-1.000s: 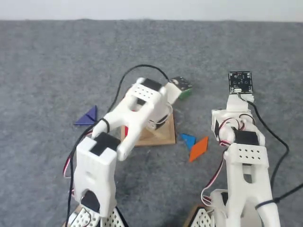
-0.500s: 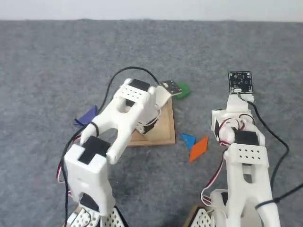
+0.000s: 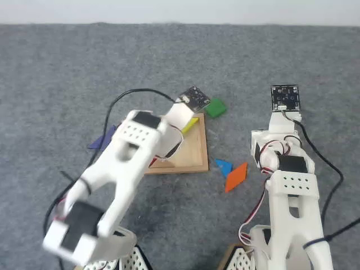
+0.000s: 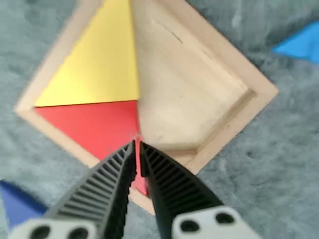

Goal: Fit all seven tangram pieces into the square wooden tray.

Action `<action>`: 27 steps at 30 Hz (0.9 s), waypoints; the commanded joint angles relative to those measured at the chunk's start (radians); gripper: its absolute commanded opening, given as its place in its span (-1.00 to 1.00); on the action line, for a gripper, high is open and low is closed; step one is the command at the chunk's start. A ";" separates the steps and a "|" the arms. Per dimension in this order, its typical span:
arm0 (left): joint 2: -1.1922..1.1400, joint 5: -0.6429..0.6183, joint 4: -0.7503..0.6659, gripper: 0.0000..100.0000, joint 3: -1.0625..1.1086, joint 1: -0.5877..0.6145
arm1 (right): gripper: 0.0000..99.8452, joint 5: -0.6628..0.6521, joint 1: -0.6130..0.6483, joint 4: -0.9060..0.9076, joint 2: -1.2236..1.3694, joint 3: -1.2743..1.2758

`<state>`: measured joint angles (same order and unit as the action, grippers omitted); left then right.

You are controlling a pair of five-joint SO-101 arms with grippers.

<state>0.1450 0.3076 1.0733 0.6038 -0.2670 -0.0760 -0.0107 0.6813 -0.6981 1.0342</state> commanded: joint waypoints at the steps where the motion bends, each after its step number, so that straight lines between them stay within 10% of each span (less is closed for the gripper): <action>1: 0.201 -0.097 -0.124 -0.97 0.064 0.074 | -0.97 -0.068 0.019 -0.019 -0.038 -0.005; 14: 0.261 -0.264 -0.216 -0.97 0.136 0.523 | -0.96 -0.299 0.275 0.004 -0.036 0.072; 27: -0.195 -0.035 -0.038 -0.73 -0.170 0.640 | -0.96 -0.296 0.274 0.005 -0.036 0.072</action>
<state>0.0437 0.2463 0.9352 0.5900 0.3682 -0.3598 0.2547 0.6813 -0.6981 1.1170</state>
